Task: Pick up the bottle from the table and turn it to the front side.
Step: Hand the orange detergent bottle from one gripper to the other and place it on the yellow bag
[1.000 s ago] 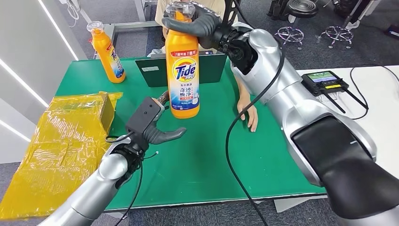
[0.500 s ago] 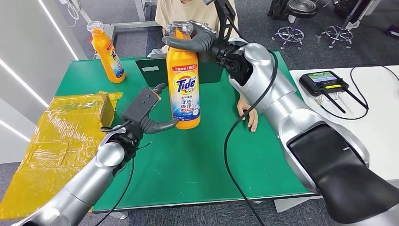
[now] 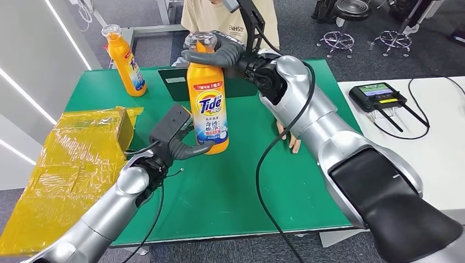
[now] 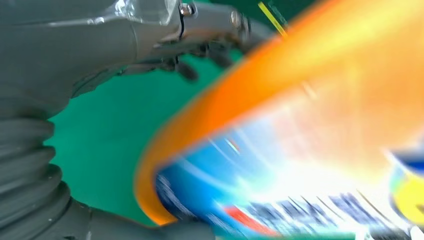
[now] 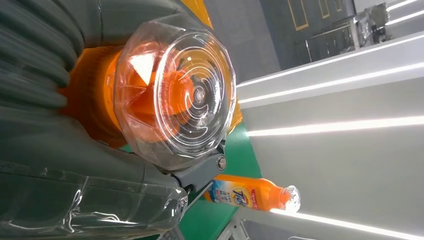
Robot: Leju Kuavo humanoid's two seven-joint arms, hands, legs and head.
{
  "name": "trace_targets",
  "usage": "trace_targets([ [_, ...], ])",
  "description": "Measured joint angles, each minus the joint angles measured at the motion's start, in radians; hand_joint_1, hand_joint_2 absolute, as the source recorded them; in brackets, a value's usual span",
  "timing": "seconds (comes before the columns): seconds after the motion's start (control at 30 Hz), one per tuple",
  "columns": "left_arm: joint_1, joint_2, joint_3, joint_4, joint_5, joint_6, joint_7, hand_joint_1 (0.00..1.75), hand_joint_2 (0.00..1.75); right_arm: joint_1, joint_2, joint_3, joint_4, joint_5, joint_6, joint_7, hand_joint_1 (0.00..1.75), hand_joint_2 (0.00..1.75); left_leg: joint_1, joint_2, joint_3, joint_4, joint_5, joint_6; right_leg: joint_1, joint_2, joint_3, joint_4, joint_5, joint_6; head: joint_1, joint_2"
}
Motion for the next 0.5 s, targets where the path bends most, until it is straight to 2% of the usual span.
trace_targets([
  [0.1, 0.001, -0.014, -0.001, 0.0, 0.006, -0.011, 0.009, 1.75, 1.75, 0.009, 0.003, -0.003, -0.021, 0.001, -0.01, 0.002, 1.75, 1.75, 0.0, 0.0, 0.0, 0.0, 0.0, 0.0, 0.0, 0.0, 0.0, 0.0, 0.0, 0.0, 0.0, 0.0],
  [0.5, 0.011, -0.02, -0.001, -0.001, 0.007, -0.018, 0.021, 1.75, 1.75, 0.045, 0.003, -0.02, -0.083, 0.013, -0.025, 0.032, 1.75, 1.75, 0.0, 0.0, 0.0, 0.0, 0.0, 0.0, 0.0, 0.0, 0.0, 0.0, 0.0, 0.0, 0.0, 0.0],
])
